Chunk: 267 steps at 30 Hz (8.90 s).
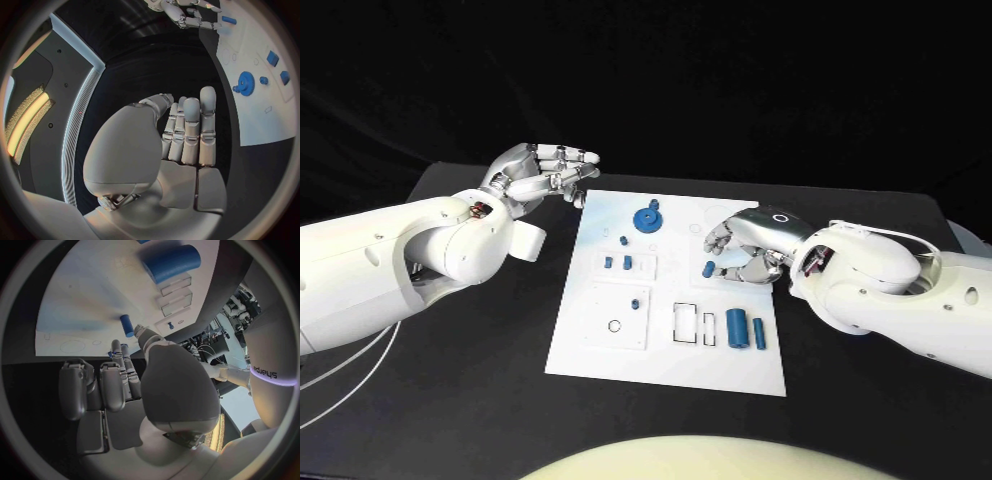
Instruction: Assemble the parts on the task board
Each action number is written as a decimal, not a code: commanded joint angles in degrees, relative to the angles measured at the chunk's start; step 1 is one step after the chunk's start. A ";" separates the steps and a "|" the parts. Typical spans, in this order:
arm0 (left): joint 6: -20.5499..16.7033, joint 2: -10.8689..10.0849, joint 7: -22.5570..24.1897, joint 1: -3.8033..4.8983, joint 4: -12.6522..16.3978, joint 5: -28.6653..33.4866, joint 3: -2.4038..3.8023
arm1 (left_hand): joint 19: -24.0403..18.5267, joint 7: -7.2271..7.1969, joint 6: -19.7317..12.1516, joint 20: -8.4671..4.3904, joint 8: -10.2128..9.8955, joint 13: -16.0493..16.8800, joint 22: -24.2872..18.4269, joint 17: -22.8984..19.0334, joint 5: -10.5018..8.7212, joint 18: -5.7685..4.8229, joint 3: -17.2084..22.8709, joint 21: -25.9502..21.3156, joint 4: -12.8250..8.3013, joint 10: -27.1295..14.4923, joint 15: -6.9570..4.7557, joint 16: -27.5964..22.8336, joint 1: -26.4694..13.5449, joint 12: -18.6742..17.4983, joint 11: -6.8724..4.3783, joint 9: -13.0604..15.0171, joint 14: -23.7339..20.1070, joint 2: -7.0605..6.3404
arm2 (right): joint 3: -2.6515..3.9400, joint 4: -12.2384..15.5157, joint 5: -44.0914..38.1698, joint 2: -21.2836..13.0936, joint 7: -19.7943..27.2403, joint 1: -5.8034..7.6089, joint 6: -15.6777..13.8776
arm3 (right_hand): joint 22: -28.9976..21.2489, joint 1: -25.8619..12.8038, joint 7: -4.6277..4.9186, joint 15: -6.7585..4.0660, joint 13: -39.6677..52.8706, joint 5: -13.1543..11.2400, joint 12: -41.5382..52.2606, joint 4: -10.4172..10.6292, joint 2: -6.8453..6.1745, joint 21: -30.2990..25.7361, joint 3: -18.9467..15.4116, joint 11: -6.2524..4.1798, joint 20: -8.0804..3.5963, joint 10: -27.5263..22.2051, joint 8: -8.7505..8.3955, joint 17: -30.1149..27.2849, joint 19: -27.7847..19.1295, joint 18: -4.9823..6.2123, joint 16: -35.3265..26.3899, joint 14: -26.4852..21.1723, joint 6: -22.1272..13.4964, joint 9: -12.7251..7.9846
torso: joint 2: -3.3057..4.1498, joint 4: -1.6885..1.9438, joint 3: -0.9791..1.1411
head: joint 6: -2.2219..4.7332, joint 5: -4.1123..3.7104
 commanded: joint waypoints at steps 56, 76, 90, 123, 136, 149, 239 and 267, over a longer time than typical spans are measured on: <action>1.03 0.50 0.10 0.01 -0.71 0.27 0.02 | -0.06 0.25 -0.15 -0.27 0.28 0.19 -0.09 -0.13 0.26 0.38 0.29 -0.31 -0.12 -0.27 0.05 -0.34 0.27 0.53 -0.07 -0.04 -0.47 0.07 | 0.44 5.98 -0.29 0.39 0.63 0.15 -8.27 | 13.42 4.42 -1.46 -2.15 0.20 -5.08 1.94 -0.39 3.83 7.81 12.40 -2.57 -1.97 10.75 4.68 1.51 4.16 -1.18 0.94 2.14 8.63 2.89 | -0.16 -0.11 0.02 | -0.47 0.70; 1.37 2.20 0.04 -0.03 -1.85 0.62 -0.07 | -0.05 0.25 -0.16 -0.27 0.29 0.22 -0.09 -0.15 0.26 0.39 0.33 -0.32 -0.15 -0.32 0.05 -0.33 0.29 0.61 -0.08 -0.05 -0.47 0.10 | -0.21 2.11 -0.80 16.72 3.43 -4.68 -8.35 | 13.33 4.48 -1.09 -2.06 0.28 -4.28 1.42 -1.50 3.57 7.49 13.12 -2.38 -1.99 10.66 4.92 1.43 4.04 -1.11 0.93 2.14 8.22 3.41 | -0.18 -0.05 -0.13 | -0.63 2.79; 1.54 2.66 -0.07 -0.03 -1.98 0.62 -0.20 | -0.05 0.24 -0.15 -0.27 0.31 0.25 -0.09 -0.16 0.25 0.39 0.34 -0.32 -0.17 -0.34 0.04 -0.33 0.28 0.69 -0.08 -0.05 -0.47 0.10 | -0.88 -2.02 -2.04 19.79 3.03 -6.64 -3.41 | 13.29 4.28 -1.01 -2.01 0.29 -4.24 1.32 -1.58 3.48 7.38 13.14 -2.30 -1.97 10.61 4.94 1.41 3.99 -1.09 0.93 2.14 8.11 3.49 | -0.13 -0.10 0.02 | -1.07 3.62; 1.55 2.46 -0.20 -0.03 -2.00 0.62 -0.29 | -0.05 0.24 -0.15 -0.27 0.31 0.25 -0.09 -0.16 0.25 0.39 0.34 -0.32 -0.17 -0.34 0.04 -0.33 0.28 0.69 -0.08 -0.05 -0.47 0.10 | -1.08 -2.72 -5.73 19.97 0.62 -6.77 1.00 | 13.38 4.21 -1.01 -1.98 0.31 -4.28 1.27 -1.69 3.43 7.61 13.16 -2.30 -1.95 10.61 4.98 1.49 4.08 -1.14 0.97 2.16 8.09 3.55 | -0.19 -0.06 -0.01 | -1.37 3.53; 1.50 2.39 -0.24 -0.02 -1.96 0.63 -0.29 | -0.05 0.23 -0.16 -0.26 0.35 0.32 -0.09 -0.22 0.24 0.39 0.37 -0.33 -0.19 -0.44 0.04 -0.32 0.20 0.90 -0.09 -0.06 -0.47 0.12 | -1.32 -3.12 -6.20 21.08 0.38 -6.84 1.79 | 13.29 3.13 -0.76 -1.77 0.33 -4.69 0.71 -1.74 2.88 7.30 13.11 -2.03 -1.81 10.09 4.74 1.28 3.95 -1.08 0.89 2.10 7.37 3.64 | -0.20 -0.08 -0.05 | -1.36 3.44; 1.46 2.31 -0.29 -0.02 -1.95 0.63 -0.29 | -0.05 0.23 -0.16 -0.26 0.35 0.32 -0.09 -0.22 0.24 0.39 0.37 -0.33 -0.19 -0.44 0.04 -0.32 0.20 0.90 -0.09 -0.06 -0.47 0.12 | -1.42 -2.51 -6.09 20.88 0.93 -6.85 0.01 | 11.71 -2.16 1.07 0.06 -0.75 -3.72 -2.05 0.19 -1.95 2.71 11.27 0.14 -0.20 3.61 0.42 -0.02 2.14 -0.12 0.37 1.64 0.85 1.77 | -0.19 -0.04 0.01 | -1.47 3.47; 1.40 1.76 -0.71 -0.02 -1.84 0.63 -0.30 | -0.05 0.21 -0.15 -0.28 0.43 0.43 -0.08 -0.31 0.24 0.40 0.50 -0.35 -0.31 -0.61 0.02 -0.31 0.23 1.27 -0.11 -0.06 -0.48 0.25 | -1.45 -2.22 -5.70 19.58 0.51 -6.93 -0.84 | 11.09 -2.01 -0.25 -0.40 -0.79 -4.23 1.61 -1.42 0.59 0.58 11.79 -0.40 -0.57 0.77 4.35 -0.66 1.69 0.23 0.26 1.47 7.16 3.58 | -0.20 -0.12 -0.01 | -1.90 3.44; 1.40 1.74 -0.73 -0.02 -1.96 0.63 -0.30 | -0.04 0.26 -0.28 -0.28 0.40 0.46 -0.08 -0.36 0.21 0.40 0.56 -0.36 -0.33 -0.82 0.03 -0.31 0.20 1.39 -0.07 -0.10 -0.48 0.30 | -0.97 0.84 -2.53 15.74 3.83 -6.73 -12.78 | 8.79 2.20 1.27 0.28 -1.16 -3.83 6.32 3.83 1.70 -6.13 -6.62 0.37 0.17 -5.19 -2.80 -4.01 0.06 1.42 -1.28 0.20 -4.24 0.41 | -0.34 -0.14 0.00 | -1.41 2.50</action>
